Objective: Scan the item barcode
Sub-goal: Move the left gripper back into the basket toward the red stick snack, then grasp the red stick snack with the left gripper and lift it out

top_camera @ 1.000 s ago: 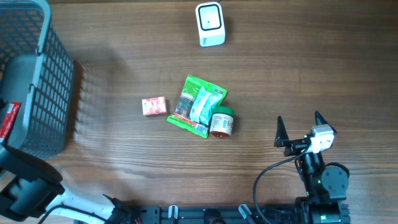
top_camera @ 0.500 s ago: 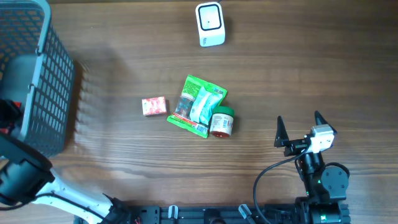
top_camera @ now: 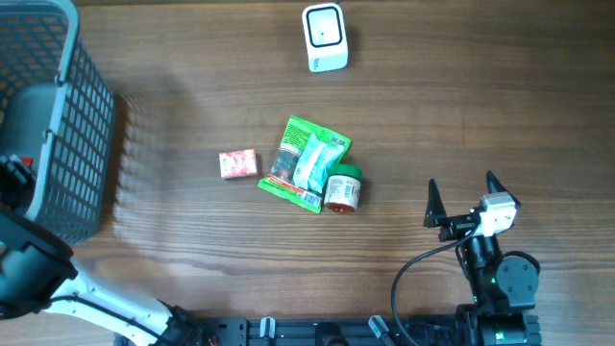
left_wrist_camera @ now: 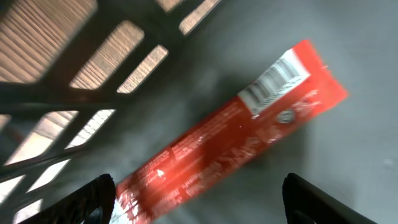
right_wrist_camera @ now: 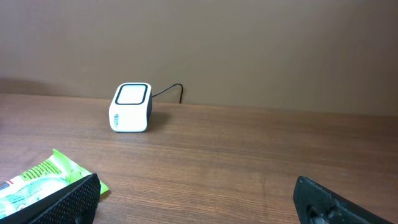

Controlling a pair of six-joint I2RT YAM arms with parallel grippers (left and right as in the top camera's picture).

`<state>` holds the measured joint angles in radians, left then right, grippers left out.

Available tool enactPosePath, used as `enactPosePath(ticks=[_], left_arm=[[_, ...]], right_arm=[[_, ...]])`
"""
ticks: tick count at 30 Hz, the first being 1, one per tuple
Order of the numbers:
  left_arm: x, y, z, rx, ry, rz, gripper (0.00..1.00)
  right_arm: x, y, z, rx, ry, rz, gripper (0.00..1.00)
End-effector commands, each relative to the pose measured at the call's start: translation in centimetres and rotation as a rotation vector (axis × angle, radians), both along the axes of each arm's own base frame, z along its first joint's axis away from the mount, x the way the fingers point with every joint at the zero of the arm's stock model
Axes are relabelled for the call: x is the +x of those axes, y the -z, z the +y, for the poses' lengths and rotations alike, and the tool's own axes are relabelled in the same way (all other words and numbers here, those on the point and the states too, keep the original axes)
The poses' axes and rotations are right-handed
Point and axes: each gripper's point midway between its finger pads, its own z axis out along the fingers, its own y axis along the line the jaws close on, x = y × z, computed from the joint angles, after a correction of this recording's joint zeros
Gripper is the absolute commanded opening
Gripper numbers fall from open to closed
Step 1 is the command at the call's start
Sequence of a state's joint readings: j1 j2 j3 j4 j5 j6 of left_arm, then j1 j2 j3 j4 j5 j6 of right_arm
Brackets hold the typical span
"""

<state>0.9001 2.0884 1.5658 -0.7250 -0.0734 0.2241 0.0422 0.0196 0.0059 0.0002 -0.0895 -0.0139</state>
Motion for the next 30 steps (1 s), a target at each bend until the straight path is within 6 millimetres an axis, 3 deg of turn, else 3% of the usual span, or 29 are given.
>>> enactPosePath(ticks=[1, 8, 12, 15, 20, 24, 30], left_arm=[[-0.4, 2.7, -1.0, -0.094, 0.008, -0.003, 0.81], [0.4, 3.1, -4.0, -0.243, 0.035, -0.069, 0.59], [0.5, 3.1, -5.0, -0.306, -0.03, -0.095, 0.54], [0.5, 3.0, -5.1, -0.311, -0.034, -0.092, 0.37], [0.9, 2.1, -4.9, -0.3, -0.041, -0.119, 0.18], [2.3, -1.6, -4.0, -0.258, -0.068, -0.203, 0.14], [4.6, -10.6, -4.3, -0.132, -0.014, -0.363, 0.07]], right_arm=[[0.0, -0.1, 0.1, -0.011, -0.008, -0.008, 1.0], [0.0, -0.1, 0.1, -0.011, -0.008, -0.008, 1.0], [0.0, -0.1, 0.1, -0.011, -0.008, -0.008, 1.0], [0.0, -0.1, 0.1, -0.011, -0.008, -0.008, 1.0], [0.0, -0.1, 0.1, -0.011, -0.008, -0.008, 1.0], [0.0, -0.1, 0.1, -0.011, -0.008, -0.008, 1.0], [0.0, -0.1, 0.1, -0.011, -0.008, -0.008, 1.0]])
